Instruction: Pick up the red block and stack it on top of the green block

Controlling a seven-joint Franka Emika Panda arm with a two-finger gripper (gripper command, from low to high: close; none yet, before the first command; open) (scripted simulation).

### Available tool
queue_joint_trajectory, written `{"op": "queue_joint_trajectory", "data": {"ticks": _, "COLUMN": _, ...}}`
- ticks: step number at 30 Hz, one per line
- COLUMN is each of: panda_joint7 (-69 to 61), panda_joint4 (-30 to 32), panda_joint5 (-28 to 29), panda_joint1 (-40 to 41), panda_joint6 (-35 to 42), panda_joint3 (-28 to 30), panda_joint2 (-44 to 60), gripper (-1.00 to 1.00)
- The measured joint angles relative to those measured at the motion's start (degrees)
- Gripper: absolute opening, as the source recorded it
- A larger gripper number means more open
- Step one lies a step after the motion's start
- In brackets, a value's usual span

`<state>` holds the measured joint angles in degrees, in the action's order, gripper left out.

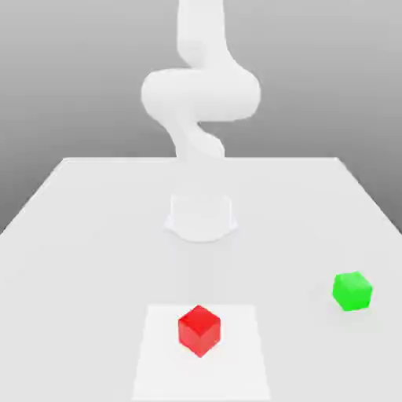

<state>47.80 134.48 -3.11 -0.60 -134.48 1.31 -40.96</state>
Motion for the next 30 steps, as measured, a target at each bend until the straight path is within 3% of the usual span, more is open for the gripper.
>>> {"op": "queue_joint_trajectory", "data": {"ticks": 7, "panda_joint7": 7.5, "panda_joint4": 8.2, "panda_joint5": -8.0, "panda_joint1": -1.1, "panda_joint6": -8.3, "panda_joint3": 0.9, "panda_joint2": 16.1, "gripper": 0.00}}
{"op": "queue_joint_trajectory", "data": {"ticks": 12, "panda_joint7": 15.5, "panda_joint4": 14.0, "panda_joint5": -9.7, "panda_joint1": -0.9, "panda_joint6": -14.3, "panda_joint3": -0.7, "panda_joint2": 27.0, "gripper": 0.00}}
{"op": "queue_joint_trajectory", "data": {"ticks": 16, "panda_joint7": 25.0, "panda_joint4": 18.7, "panda_joint5": -6.8, "panda_joint1": 0.2, "panda_joint6": -19.5, "panda_joint3": -2.3, "panda_joint2": 34.9, "gripper": 0.00}}
{"op": "queue_joint_trajectory", "data": {"ticks": 21, "panda_joint7": 38.5, "panda_joint4": 23.0, "panda_joint5": 2.5, "panda_joint1": 1.4, "panda_joint6": -25.8, "panda_joint3": -1.5, "panda_joint2": 43.1, "gripper": 0.00}}
{"op": "queue_joint_trajectory", "data": {"ticks": 29, "panda_joint7": 39.8, "panda_joint4": 21.7, "panda_joint5": 3.6, "panda_joint1": 1.0, "panda_joint6": -35.3, "panda_joint3": -1.3, "panda_joint2": 54.3, "gripper": 0.00}}
{"op": "queue_joint_trajectory", "data": {"ticks": 30, "panda_joint7": 39.7, "panda_joint4": 21.6, "panda_joint5": 3.5, "panda_joint1": 1.1, "panda_joint6": -36.2, "panda_joint3": -1.3, "panda_joint2": 55.4, "gripper": -1.00}}
